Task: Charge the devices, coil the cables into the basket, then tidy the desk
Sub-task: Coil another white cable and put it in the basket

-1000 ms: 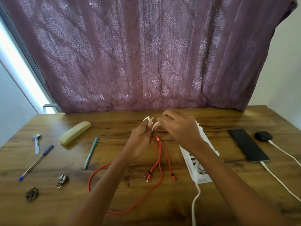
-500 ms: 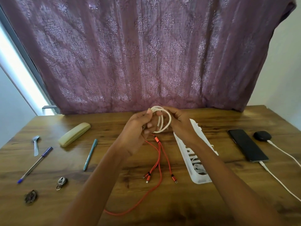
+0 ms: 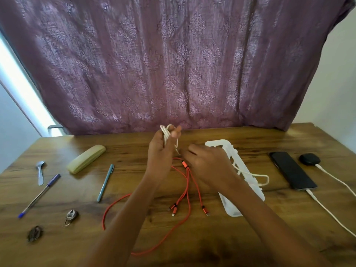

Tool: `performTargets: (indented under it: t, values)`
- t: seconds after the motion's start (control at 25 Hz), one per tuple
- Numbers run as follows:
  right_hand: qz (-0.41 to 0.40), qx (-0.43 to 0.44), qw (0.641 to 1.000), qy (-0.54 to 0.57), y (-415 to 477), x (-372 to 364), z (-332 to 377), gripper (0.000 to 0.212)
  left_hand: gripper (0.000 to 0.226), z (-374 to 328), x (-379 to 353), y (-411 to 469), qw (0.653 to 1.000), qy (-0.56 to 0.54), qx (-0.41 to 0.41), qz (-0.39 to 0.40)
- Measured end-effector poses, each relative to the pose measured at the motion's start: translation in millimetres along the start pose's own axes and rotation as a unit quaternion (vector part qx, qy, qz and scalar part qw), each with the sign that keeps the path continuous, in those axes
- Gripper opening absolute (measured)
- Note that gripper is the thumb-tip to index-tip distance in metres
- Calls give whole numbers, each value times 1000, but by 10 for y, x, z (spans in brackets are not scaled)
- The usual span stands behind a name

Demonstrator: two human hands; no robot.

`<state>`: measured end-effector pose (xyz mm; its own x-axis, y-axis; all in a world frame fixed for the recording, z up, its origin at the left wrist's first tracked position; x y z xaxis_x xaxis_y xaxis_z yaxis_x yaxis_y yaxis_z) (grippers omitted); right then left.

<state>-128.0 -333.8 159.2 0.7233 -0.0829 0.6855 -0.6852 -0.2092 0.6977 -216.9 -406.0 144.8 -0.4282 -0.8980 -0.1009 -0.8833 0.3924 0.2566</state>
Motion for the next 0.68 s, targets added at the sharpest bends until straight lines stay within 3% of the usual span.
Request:
performTargets:
  t: [0.12,0.24,0.36,0.48,0.6,0.68]
  values:
    - [-18,27,999,17,187,260,33,12,26,63,-28,-77,992,119,-23,28]
    - [-5,-1,996,86,372,350,-71,16,26,43,-68,-110,991,114,-14,75]
    - [51,-88,974,202,512,282,-248,18,36,-76,-82,-127,990,82,-8,113]
    - [127,-139,914,359,564,63,-358,32,40,-226,-84,-167,987,84,-4,139]
    - [172,-159,829,508,560,-81,-305,23,40,-342,-54,-169,984,64,-10,167]
    - [187,-195,776,569,528,-110,-284,22,33,-334,10,-153,987,-5,21,158]
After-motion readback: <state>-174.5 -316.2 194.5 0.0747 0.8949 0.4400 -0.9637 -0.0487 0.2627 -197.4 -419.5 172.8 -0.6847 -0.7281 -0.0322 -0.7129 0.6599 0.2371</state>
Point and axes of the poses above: each hand's wrist, its own y-axis towards the middle knuckle, its own x-axis out of the back of the hand, z = x × y, the point moved 7 cm from there along y, towards the middle knuckle, and after that the axes turned 1 degree about -x, right-handed, at the moved point
